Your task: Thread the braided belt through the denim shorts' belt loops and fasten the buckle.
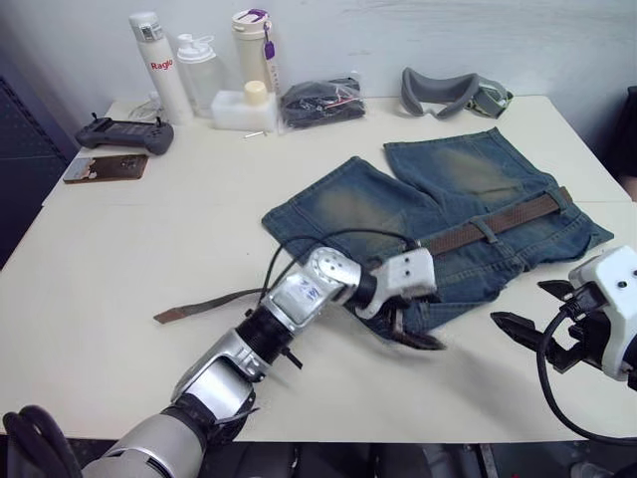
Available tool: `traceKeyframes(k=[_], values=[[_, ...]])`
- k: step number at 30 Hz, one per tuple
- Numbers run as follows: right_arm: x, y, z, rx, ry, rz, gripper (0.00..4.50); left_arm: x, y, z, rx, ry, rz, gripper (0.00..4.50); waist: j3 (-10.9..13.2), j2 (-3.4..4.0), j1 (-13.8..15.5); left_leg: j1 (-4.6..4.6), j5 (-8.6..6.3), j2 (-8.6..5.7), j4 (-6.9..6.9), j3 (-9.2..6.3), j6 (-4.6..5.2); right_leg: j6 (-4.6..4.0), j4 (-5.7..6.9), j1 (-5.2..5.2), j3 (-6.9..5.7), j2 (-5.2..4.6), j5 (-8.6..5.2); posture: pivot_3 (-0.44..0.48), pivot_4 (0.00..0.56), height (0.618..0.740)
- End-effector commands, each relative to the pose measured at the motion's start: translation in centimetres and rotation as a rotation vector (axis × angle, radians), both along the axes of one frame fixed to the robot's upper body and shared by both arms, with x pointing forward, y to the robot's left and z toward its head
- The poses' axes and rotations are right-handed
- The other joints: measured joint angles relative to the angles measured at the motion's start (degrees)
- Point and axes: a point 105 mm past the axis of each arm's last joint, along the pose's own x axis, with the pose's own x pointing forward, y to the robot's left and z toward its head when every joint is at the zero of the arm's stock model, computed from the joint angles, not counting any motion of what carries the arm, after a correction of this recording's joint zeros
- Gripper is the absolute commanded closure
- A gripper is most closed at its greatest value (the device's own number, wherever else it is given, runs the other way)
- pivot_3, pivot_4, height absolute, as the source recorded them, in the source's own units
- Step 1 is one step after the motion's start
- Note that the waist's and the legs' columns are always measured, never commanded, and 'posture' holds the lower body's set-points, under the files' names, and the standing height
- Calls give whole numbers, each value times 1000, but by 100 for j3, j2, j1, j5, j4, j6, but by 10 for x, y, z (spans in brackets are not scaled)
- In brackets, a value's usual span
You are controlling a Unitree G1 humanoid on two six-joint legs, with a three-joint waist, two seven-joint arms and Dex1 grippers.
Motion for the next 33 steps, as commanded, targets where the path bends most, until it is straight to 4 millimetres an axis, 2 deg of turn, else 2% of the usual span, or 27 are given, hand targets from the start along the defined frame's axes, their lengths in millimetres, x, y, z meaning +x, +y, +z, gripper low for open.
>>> traceKeyframes(k=[1, 5, 8, 11, 14, 21, 23, 24, 27, 30, 31, 33], values=[[1, 2, 15, -68, -69, 6, 0, 10, 15, -12, 91, -113, 12, 1159, -2, 2, -8, 1, 0, 0, 0, 0, 0, -1, 0, 2, 0, 0, -1, 0, 150, 627], [6, 2, 14, -72, -62, 18, 0, 28, 41, -5, 124, -174, 45, 3028, -1, 2, -41, 8, 0, 8, -4, 0, 0, -1, 1, 3, -1, 5, -1, 0, 150, 627], [16, 7, 14, -71, -67, 52, 0, 40, 95, 8, 111, -199, 54, 4254, 0, 4, -132, 19, 1, 14, -17, 1, -1, -2, 2, 3, -2, 8, -1, 0, 150, 627], [27, 11, 15, -68, -73, 80, 0, 48, 152, 7, 141, -205, 73, 4347, -1, 12, -262, 47, 15, 20, -63, 4, -27, -7, -1, 3, -2, 9, -4, 0, 150, 627], [39, 21, 15, -47, -94, 122, 0, 61, 203, 9, 172, -204, 165, 4347, 0, 10, -304, 51, 32, 33, -85, -2, -58, -6, 0, -1, -17, 10, -4, 0, 150, 627], [59, 43, 13, 28, -105, 215, 0, 83, 290, 35, 139, -191, 436, 4347, 2, 8, -330, 49, 32, 31, -90, -9, -58, -1, 2, -9, -16, 8, -1, 0, 150, 627], [64, 47, 14, 50, -105, 232, 0, 80, 304, 38, 146, -155, 455, 3320, 2, 9, -343, 46, 32, 31, -92, -11, -58, 4, 6, -18, -16, 8, 2, 0, 150, 627], [66, 48, 15, 70, -103, 238, 0, 78, 310, 42, 148, -146, 469, 3001, 2, 9, -336, 45, 33, 31, -95, -11, -60, 5, 7, -22, -17, 8, 2, 0, 150, 627], [72, 48, 18, 130, -108, 234, 0, 84, 325, 59, 110, -177, 580, 1599, 3, 8, -302, 40, 47, 30, -99, -13, -86, 6, 5, -24, -21, 7, 3, 0, 150, 627], [77, 47, 21, 175, -106, 235, 0, 81, 331, 72, 3, -122, 650, 219, 6, 4, -279, 37, 50, 24, -96, -18, -90, 9, 6, -23, -21, 6, 5, 0, 150, 627], [79, 47, 24, 204, -109, 240, 0, 78, 330, 79, -57, -85, 658, 58, 5, 4, -287, 37, 50, 20, -95, -21, -90, 9, 7, -21, -21, 5, 5, 0, 150, 627], [86, 47, 31, 261, -139, 237, 0, 73, 328, 102, -211, -14, 670, 58, 6, 4, -289, 38, 50, 18, -94, -22, -90, 9, 8, -20, -20, 5, 5, 0, 150, 627]])
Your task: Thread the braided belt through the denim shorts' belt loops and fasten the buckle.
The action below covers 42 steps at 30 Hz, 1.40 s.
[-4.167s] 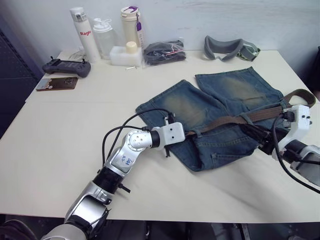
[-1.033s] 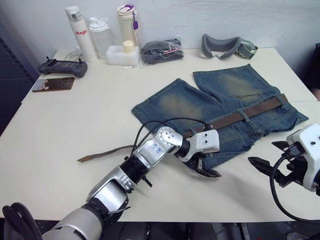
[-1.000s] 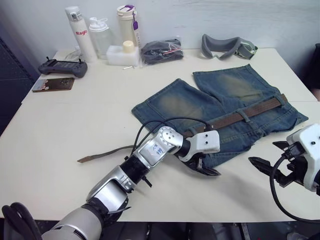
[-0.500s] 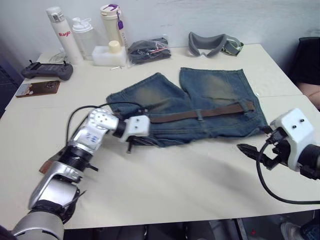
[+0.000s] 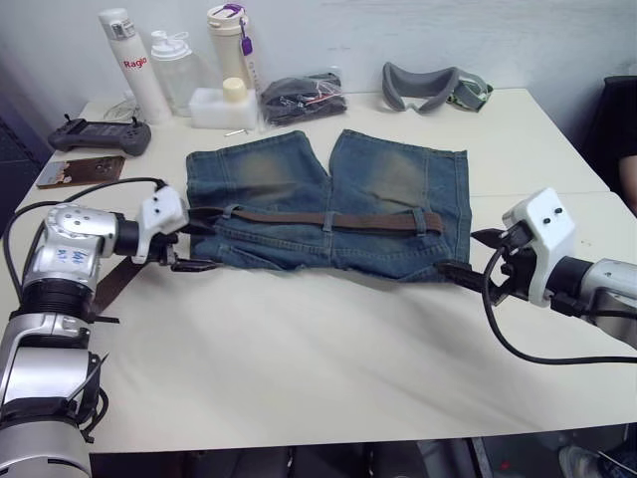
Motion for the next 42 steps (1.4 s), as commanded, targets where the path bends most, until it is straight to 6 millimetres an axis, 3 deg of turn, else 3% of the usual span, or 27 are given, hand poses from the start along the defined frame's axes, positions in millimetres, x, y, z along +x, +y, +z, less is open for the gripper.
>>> traceKeyframes(k=[1, 4, 7, 13, 16, 20, 23, 26, 31, 34, 35, 40, 42], values=[[12, -1, 21, 109, -78, 1, 0, -7, -2, 49, -268, -40, 27, 58, 1, -1, -19, 1, 1, -2, 0, -4, -1, 0, -1, 2, 1, 1, 0, 0, 150, 627], [38, -20, 30, 219, -128, -120, 0, 1, 7, 66, -438, -50, 154, 58, 1, -2, -26, 4, 6, -1, -3, -8, -8, 3, 5, 1, 1, 2, 1, 0, 150, 627], [64, -37, 24, 269, -119, -225, 0, 24, 10, 54, -464, -11, 336, 58, 0, -3, -11, 13, 9, -2, -5, -6, -11, 6, 21, 2, 1, 2, 3, 0, 150, 627], [104, -28, 10, 427, -32, -203, 0, 68, -10, 33, -538, 89, 551, 58, 0, -12, -21, 2, 25, -55, -1, -11, -2, 12, 88, -28, 39, -16, 6, 0, 150, 627], [121, -22, -7, 469, 44, -192, 0, 79, -23, 13, -502, 137, 599, 58, -3, -22, -37, -9, 26, -69, -1, -5, -2, 28, 118, -59, 81, -14, 14, 0, 150, 627], [124, -13, -21, 477, 126, -135, 0, 77, -33, -15, -403, 205, 592, 58, -4, -24, -47, -7, 26, -74, -2, 5, -3, 29, 154, -80, 134, -5, 15, 0, 150, 627], [110, 7, -32, 437, 182, 3, 802, 69, -28, -29, -364, 250, 581, 0, -5, -23, -58, -4, 29, -74, -7, 5, -10, 29, 159, -88, 153, 1, 15, 0, 150, 627], [101, 15, -35, 400, 180, 82, 2134, 61, -26, -34, -349, 274, 543, 774, -7, -22, -58, 6, 30, -74, -8, 3, -14, 29, 152, -84, 156, 2, 15, 0, 150, 627], [95, 18, -29, 350, 135, 153, 4239, 48, -31, -24, -341, 291, 435, 2884, -7, -22, -54, 5, 28, -75, -6, 0, -17, 29, 146, -85, 162, 3, 15, 0, 150, 627], [85, 20, -19, 266, 64, 238, 4246, 42, -30, -8, -327, 255, 383, 4115, -7, -22, -54, 2, 27, -75, -7, -2, -19, 29, 143, -87, 161, 3, 15, 0, 150, 627], [80, 21, -14, 249, 42, 269, 4246, 40, -29, -1, -329, 241, 369, 4290, -7, -22, -54, 2, 27, -75, -7, -2, -19, 29, 142, -87, 162, 3, 15, 0, 150, 627], [55, 24, 5, 187, -91, 383, 4246, 19, -36, 29, -350, 186, 210, 4321, -6, -22, -53, -10, 27, -73, -8, -6, -19, 28, 121, -88, 159, 4, 14, 0, 150, 627], [52, 23, 24, 104, -314, 353, 4246, 1, -43, 38, -332, 128, 81, 4321, -6, -22, -54, -8, 27, -72, -10, -6, -19, 28, 108, -83, 159, 4, 14, 0, 150, 627]])
